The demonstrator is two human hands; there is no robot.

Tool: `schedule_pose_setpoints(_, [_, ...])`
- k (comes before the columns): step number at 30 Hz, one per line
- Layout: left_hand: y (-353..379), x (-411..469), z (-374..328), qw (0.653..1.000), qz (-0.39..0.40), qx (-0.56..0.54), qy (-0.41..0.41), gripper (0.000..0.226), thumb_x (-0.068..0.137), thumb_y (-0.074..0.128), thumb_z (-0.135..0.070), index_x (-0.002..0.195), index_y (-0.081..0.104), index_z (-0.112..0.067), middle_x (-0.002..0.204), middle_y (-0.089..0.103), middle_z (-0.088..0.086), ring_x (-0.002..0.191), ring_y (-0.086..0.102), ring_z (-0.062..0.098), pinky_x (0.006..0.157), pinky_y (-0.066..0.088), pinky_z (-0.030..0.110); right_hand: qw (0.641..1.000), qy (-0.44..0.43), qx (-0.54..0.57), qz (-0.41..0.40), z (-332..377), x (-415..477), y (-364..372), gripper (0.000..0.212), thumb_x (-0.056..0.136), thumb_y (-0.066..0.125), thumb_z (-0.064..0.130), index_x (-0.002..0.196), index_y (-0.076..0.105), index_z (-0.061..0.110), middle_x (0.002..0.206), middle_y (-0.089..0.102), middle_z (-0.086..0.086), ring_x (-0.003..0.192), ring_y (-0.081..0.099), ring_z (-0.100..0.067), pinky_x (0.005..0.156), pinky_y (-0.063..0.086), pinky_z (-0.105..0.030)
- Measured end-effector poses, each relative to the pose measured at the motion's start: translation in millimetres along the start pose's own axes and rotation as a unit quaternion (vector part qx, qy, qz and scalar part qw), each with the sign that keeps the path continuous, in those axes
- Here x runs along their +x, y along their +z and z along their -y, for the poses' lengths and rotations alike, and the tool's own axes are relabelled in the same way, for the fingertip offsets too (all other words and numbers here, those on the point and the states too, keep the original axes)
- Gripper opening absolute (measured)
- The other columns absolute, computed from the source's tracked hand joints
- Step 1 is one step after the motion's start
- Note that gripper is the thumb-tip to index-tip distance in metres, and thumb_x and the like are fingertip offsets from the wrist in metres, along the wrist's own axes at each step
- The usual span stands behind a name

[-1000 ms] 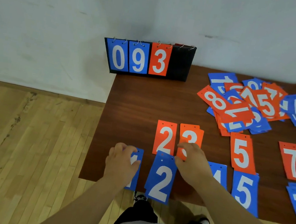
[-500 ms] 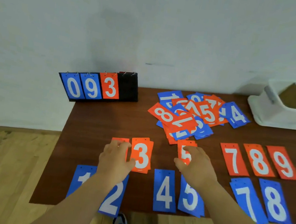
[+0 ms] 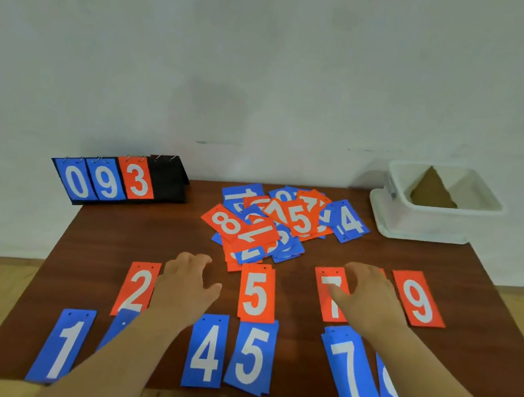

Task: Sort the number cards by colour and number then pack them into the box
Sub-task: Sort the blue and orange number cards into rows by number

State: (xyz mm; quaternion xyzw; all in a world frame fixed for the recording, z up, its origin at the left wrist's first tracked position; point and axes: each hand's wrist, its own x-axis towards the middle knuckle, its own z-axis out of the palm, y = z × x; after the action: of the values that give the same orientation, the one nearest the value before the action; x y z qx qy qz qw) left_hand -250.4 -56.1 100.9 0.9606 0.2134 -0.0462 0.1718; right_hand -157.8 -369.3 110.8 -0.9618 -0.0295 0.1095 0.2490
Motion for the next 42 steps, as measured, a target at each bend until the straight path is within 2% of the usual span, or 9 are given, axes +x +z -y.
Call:
schedule_pose_setpoints(9, [0, 60, -21, 0.999, 0.030, 0.038, 0.003, 0.067, 0.089, 0.066, -0.057, 0.146, 0.041, -0.033, 0.148, 0.042, 0.000, 0.134, 0.044, 0.021, 0.103, 0.047, 0.040, 0.998, 0.019, -0.041, 0.035, -5, 57, -13, 0.069, 0.085, 0.068, 0.054, 0.146, 0.047, 0.029, 0.151, 0.044, -0.001, 0.133, 0.048, -0.026, 0.101, 0.052, -0.044])
schedule_pose_setpoints(14, [16, 122, -37, 0.995, 0.086, 0.032, 0.037, 0.075, 0.088, 0.067, -0.058, 0.149, 0.034, -0.031, 0.149, 0.039, 0.001, 0.136, 0.041, 0.022, 0.105, 0.046, 0.042, 0.996, 0.047, -0.066, 0.048, -1, 113, -10, 0.073, 0.085, 0.068, 0.055, 0.147, 0.044, 0.027, 0.151, 0.043, -0.003, 0.133, 0.047, -0.028, 0.102, 0.050, -0.046])
schedule_pose_setpoints(19, [41, 187, -62, 0.991, 0.101, 0.034, 0.077, 0.080, 0.085, 0.070, -0.059, 0.150, 0.035, -0.030, 0.149, 0.043, -0.001, 0.136, 0.044, 0.022, 0.105, 0.047, 0.041, 0.993, 0.081, -0.063, 0.060, -1, 183, -1, 0.075, 0.083, 0.066, 0.058, 0.147, 0.043, 0.025, 0.144, 0.045, -0.006, 0.126, 0.050, -0.030, 0.100, 0.051, -0.048])
schedule_pose_setpoints(25, [78, 254, -82, 0.979, 0.160, 0.043, 0.115, 0.085, 0.081, 0.074, -0.059, 0.151, 0.031, -0.035, 0.153, 0.037, -0.003, 0.141, 0.038, 0.024, 0.110, 0.042, 0.042, 0.991, 0.101, -0.023, 0.080, -2, 261, 30, 0.069, 0.090, 0.069, 0.043, 0.149, 0.044, 0.020, 0.144, 0.045, -0.014, 0.125, 0.055, -0.033, 0.102, 0.050, -0.045])
schedule_pose_setpoints(30, [106, 279, -86, 0.972, 0.186, 0.068, 0.123, 0.085, 0.085, 0.075, -0.044, 0.154, 0.026, -0.033, 0.156, 0.035, 0.000, 0.145, 0.033, 0.026, 0.114, 0.040, 0.044, 0.989, 0.126, -0.012, 0.075, -5, 310, 71, 0.073, 0.088, 0.072, 0.047, 0.149, 0.043, 0.020, 0.147, 0.039, -0.016, 0.125, 0.052, -0.035, 0.104, 0.047, -0.046])
schedule_pose_setpoints(32, [112, 283, -85, 0.973, 0.179, 0.076, 0.126, 0.084, 0.085, 0.077, -0.040, 0.153, 0.028, -0.034, 0.153, 0.038, -0.001, 0.144, 0.033, 0.026, 0.114, 0.040, 0.044, 0.990, 0.131, -0.009, 0.056, -4, 323, 82, 0.067, 0.089, 0.072, 0.045, 0.146, 0.046, 0.020, 0.143, 0.041, -0.016, 0.118, 0.055, -0.033, 0.099, 0.048, -0.043])
schedule_pose_setpoints(34, [115, 286, -83, 0.975, 0.170, 0.067, 0.125, 0.086, 0.083, 0.079, -0.040, 0.152, 0.028, -0.036, 0.151, 0.039, -0.002, 0.142, 0.034, 0.025, 0.113, 0.041, 0.043, 0.989, 0.146, 0.008, 0.038, -4, 331, 88, 0.062, 0.090, 0.074, 0.038, 0.144, 0.048, 0.019, 0.142, 0.040, -0.015, 0.098, 0.059, -0.027, 0.084, 0.048, -0.035])
schedule_pose_setpoints(36, [115, 289, -83, 0.976, 0.168, 0.062, 0.121, 0.090, 0.081, 0.081, -0.041, 0.153, 0.027, -0.036, 0.151, 0.035, -0.001, 0.142, 0.032, 0.026, 0.113, 0.040, 0.043, 0.986, 0.161, 0.020, 0.030, -6, 337, 93, 0.061, 0.089, 0.076, 0.032, 0.143, 0.049, 0.020, 0.142, 0.038, -0.014, 0.084, 0.053, -0.020, 0.076, 0.044, -0.029])
schedule_pose_setpoints(42, [114, 294, -84, 0.974, 0.183, 0.064, 0.118, 0.091, 0.077, 0.084, -0.044, 0.150, 0.030, -0.037, 0.152, 0.036, -0.002, 0.141, 0.037, 0.024, 0.112, 0.043, 0.043, 0.982, 0.174, 0.072, -0.008, -10, 338, 94, 0.047, 0.091, 0.071, 0.009, 0.134, 0.056, 0.019, 0.130, 0.054, -0.009, 0.090, 0.050, -0.015, 0.069, 0.046, -0.025])
